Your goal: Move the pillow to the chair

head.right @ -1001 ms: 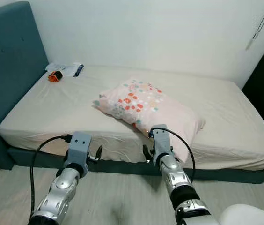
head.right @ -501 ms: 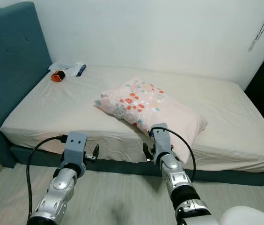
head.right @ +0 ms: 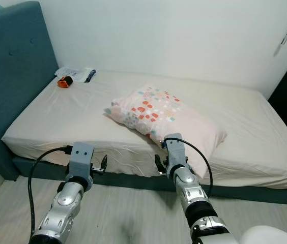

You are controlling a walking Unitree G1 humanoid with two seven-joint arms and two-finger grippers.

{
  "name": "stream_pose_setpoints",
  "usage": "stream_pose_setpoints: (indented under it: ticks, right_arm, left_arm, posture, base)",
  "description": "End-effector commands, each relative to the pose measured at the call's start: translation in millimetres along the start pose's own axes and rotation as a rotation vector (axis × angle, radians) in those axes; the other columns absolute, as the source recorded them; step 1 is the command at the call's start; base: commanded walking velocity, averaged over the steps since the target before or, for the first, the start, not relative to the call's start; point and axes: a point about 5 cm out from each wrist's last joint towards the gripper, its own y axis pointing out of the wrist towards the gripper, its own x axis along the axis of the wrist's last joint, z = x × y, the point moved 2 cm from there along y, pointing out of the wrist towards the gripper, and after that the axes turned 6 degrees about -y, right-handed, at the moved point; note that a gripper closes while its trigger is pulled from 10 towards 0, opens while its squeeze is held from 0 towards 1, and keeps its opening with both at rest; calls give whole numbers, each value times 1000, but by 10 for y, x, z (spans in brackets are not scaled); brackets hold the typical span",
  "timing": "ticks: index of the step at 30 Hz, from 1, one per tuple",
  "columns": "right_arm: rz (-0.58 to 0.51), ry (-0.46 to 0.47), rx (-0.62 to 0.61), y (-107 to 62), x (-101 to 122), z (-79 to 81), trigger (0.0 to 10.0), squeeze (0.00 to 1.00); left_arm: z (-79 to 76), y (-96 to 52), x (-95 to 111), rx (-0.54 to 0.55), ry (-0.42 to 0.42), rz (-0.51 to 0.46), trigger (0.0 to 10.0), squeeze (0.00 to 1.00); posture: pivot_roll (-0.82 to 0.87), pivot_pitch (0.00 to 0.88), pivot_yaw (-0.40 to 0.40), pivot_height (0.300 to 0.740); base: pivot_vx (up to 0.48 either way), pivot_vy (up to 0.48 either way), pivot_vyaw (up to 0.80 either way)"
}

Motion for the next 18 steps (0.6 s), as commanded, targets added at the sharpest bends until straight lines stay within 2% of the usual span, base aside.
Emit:
stream_pose_setpoints:
  ticks: [1, 18]
  right_arm:
    - [-1, 10, 1, -4, -13, -2, 10000, 0]
    - [-7, 11, 13, -2, -3, 19, 10000, 0]
  left_arm:
    - [-10, -4, -3, -5, -5, -3, 10000, 0]
    - [-4, -5, -3, -5, -9, -8, 10000, 0]
  posture:
    - [50, 0, -76, 740]
    - [48, 0, -78, 740]
  base:
    - [315, 0, 0]
    - [342, 0, 0]
